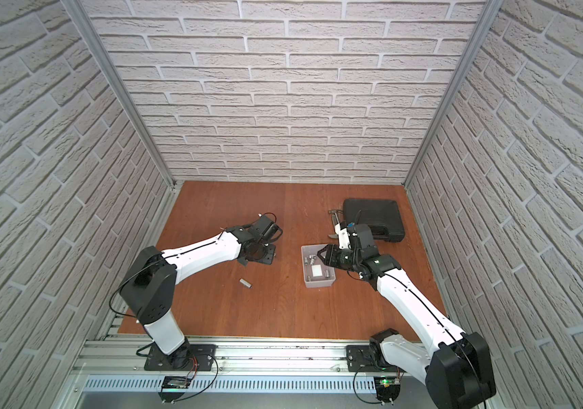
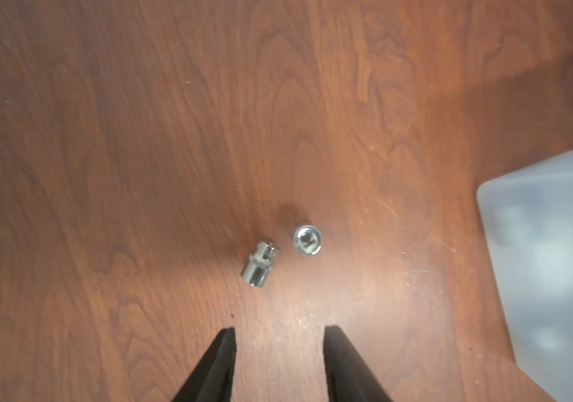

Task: Put the socket on the desktop into the storage box
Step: Pick up the socket head at the center of the board.

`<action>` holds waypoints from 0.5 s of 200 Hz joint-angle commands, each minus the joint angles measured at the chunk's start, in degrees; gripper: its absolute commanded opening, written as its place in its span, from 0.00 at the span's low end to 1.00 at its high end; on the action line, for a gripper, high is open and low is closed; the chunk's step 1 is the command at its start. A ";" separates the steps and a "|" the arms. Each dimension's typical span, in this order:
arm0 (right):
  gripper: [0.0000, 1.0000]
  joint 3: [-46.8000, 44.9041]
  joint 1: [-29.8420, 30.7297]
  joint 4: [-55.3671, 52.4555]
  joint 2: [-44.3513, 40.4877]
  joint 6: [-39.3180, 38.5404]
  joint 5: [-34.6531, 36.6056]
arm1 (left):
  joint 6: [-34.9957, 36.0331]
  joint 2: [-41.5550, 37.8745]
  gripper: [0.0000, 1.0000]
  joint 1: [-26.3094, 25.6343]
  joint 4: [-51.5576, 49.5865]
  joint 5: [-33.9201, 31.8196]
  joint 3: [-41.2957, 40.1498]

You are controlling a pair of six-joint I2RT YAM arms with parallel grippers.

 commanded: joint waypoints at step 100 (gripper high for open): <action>0.43 0.28 0.38 2.36 1.34 -0.15 -1.41 | 1.34 5.37 0.40 3.74 2.87 3.61 -0.64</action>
